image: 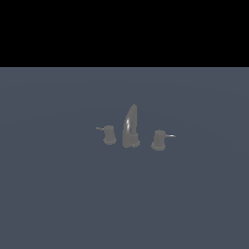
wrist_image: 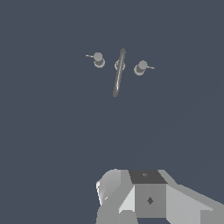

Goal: Turn on the faucet by rotating a designated handle.

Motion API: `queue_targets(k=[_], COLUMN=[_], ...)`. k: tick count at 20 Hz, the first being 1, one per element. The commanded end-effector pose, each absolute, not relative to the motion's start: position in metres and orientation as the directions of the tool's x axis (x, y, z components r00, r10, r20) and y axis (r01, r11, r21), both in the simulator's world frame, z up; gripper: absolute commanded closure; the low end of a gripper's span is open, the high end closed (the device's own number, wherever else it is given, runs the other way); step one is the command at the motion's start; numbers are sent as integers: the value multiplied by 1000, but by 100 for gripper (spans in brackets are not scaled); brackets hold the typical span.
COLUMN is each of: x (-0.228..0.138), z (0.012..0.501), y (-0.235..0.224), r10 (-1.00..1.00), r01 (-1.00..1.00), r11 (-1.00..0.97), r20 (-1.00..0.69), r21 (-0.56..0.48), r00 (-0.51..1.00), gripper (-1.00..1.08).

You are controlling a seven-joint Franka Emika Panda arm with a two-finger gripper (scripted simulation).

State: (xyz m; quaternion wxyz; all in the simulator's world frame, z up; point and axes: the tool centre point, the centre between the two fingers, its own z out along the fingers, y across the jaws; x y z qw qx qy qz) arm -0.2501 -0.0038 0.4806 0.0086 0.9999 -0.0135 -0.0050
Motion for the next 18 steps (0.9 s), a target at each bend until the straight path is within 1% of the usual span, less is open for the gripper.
queue_targets(k=[1,10,18], x=[-250,-249,-243], z=[481,471,468], y=[-4,11,10], r10=[-27,0,-23], r01=[-27,-1,-24], r11=[-999,-1000,-999], r20=[-10,-41,-41], r21=[17,-18,-21], r00=[1000,999,999], gripper=[108,108,108])
